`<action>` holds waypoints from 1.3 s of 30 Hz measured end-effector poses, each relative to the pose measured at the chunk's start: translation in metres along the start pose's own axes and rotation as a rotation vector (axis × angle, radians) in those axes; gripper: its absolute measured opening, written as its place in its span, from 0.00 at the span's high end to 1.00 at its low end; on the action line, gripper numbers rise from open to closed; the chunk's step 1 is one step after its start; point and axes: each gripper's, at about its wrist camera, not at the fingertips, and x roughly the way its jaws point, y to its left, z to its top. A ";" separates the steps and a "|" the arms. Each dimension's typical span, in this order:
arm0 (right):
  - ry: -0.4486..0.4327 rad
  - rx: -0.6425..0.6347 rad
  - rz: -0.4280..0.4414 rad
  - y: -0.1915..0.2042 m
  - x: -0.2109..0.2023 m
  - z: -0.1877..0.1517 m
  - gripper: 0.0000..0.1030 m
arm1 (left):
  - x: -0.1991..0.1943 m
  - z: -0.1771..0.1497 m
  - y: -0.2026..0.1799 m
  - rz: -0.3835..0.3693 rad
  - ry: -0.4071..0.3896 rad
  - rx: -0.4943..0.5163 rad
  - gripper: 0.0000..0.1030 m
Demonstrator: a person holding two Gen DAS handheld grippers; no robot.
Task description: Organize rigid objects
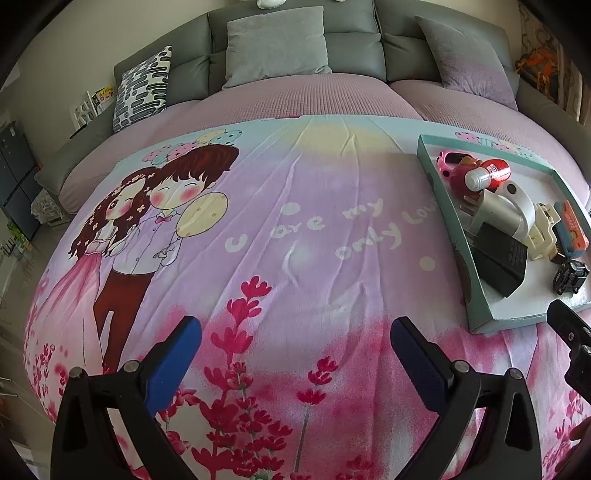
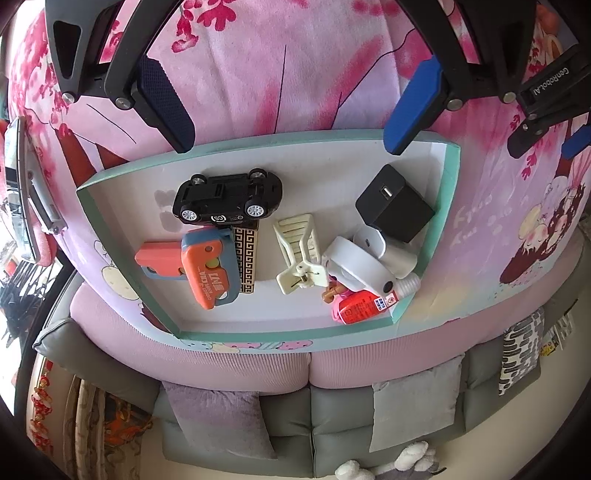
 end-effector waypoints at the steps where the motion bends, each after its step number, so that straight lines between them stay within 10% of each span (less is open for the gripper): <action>1: 0.002 0.000 -0.001 0.000 0.001 0.000 0.00 | 0.000 0.000 0.000 -0.002 0.001 0.002 0.01; 39: 0.026 -0.010 -0.011 0.001 0.004 -0.002 0.00 | 0.004 -0.001 0.000 0.008 0.020 -0.005 0.01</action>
